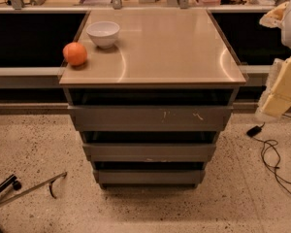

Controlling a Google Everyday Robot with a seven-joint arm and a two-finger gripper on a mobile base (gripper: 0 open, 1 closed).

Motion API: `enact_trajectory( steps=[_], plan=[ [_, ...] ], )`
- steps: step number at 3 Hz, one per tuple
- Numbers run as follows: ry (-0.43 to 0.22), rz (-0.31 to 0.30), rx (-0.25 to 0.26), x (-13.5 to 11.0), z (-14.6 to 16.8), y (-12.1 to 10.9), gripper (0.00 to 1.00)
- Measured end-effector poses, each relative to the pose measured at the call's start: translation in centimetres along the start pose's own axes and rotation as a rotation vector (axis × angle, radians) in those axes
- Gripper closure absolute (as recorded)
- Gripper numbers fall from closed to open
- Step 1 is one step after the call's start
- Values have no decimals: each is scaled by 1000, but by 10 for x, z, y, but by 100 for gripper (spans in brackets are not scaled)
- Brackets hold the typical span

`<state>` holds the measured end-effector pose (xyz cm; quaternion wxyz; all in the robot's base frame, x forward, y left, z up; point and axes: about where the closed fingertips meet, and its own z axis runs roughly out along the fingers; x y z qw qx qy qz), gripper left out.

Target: Open bottom drawer

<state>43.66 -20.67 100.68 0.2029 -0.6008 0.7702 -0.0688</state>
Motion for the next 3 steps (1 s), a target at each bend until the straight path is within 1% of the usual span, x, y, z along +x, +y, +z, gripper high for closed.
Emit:
enact_trajectory(
  steps=[1,2,3],
  plan=[
    [0,0,0,0,0,0,0],
    [-36,29,-21,5,26,14,0],
    [-105,63,-71,13,83,46,0]
  ],
)
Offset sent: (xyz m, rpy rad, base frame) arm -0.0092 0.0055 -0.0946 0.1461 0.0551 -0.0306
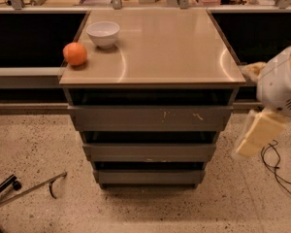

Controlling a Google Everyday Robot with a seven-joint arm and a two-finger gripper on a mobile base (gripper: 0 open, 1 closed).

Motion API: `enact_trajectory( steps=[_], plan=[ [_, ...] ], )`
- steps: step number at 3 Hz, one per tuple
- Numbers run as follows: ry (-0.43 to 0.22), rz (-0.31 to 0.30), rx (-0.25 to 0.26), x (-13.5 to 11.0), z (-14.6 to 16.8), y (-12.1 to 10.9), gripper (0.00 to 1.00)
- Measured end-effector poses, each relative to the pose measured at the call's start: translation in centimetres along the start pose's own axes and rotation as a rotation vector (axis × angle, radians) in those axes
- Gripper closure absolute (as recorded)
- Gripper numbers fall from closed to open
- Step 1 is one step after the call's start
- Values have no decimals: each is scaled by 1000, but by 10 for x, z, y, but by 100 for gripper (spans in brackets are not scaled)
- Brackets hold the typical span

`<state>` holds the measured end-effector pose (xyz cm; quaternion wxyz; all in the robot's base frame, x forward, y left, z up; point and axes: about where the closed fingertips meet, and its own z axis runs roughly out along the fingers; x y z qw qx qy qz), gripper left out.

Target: Open bottom drawer

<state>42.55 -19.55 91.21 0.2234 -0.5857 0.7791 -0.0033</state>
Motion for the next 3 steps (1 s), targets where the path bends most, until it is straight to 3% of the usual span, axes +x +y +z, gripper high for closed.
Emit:
enact_trajectory(
  steps=[2,3],
  plan=[
    [-1,100,-129,69,112,73,0],
    [-2,100,-129,69,112,73,0]
  ],
)
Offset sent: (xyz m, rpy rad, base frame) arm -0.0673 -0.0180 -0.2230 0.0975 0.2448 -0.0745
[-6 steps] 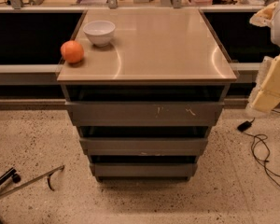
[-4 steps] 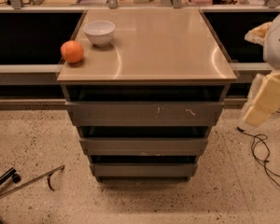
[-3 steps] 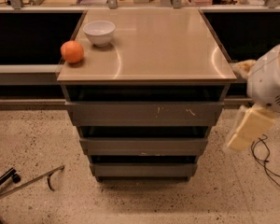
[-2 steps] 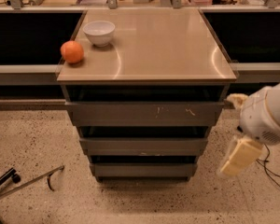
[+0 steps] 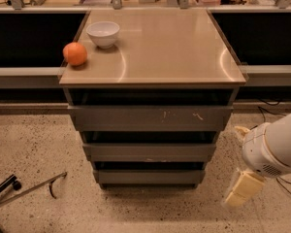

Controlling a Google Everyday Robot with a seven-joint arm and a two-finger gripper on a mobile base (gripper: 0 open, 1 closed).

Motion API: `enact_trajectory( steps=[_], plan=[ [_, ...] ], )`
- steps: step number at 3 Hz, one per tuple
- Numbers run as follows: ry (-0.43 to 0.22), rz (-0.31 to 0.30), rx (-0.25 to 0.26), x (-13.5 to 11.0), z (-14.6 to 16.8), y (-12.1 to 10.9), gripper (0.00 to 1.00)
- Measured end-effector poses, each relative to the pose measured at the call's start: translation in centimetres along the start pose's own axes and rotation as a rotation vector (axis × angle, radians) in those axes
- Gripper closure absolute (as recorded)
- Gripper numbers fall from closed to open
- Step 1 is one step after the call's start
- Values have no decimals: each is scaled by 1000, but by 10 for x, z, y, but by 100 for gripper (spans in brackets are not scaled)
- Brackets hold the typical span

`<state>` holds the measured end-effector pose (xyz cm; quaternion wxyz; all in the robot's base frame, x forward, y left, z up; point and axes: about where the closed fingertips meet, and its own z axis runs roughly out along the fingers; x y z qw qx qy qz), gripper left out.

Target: Open bottom drawer

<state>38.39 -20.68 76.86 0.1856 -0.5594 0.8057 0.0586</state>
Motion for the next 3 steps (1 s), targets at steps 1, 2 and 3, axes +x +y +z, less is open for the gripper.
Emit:
enact_trajectory(
  steps=[1,2,3],
  plan=[
    [-47,19,-21,6,39,10,0],
    [-92,27,-73,16,117,37,0],
    [-122,-10,-116,22,177,39,0]
  ],
)
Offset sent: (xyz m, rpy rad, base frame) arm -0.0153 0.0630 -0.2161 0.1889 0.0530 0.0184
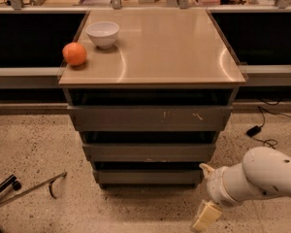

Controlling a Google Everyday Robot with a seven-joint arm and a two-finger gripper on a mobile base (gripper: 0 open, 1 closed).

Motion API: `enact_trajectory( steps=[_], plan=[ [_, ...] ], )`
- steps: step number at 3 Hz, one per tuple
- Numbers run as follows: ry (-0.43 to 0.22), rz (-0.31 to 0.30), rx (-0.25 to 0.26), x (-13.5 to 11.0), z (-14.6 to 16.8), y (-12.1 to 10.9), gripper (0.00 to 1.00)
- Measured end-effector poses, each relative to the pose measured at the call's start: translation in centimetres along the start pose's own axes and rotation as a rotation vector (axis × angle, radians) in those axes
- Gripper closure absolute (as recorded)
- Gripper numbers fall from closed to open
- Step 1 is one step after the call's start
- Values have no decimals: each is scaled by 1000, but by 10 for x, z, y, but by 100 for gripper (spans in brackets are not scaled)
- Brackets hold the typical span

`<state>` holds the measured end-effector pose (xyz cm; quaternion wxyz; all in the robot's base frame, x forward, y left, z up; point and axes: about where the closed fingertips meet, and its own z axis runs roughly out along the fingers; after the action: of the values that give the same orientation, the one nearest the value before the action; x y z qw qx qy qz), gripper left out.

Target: Open bottom drawer

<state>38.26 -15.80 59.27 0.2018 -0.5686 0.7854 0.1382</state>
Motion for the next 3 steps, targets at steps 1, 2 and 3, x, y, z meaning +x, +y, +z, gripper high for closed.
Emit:
enact_trajectory(
  steps=[1,2,3],
  plan=[
    [-3,-5,-12,1,8,1,0],
    [-33,-47,-28,0,50,-4,0],
    [-63,-80,-32,1,118,-9,0]
  ],
)
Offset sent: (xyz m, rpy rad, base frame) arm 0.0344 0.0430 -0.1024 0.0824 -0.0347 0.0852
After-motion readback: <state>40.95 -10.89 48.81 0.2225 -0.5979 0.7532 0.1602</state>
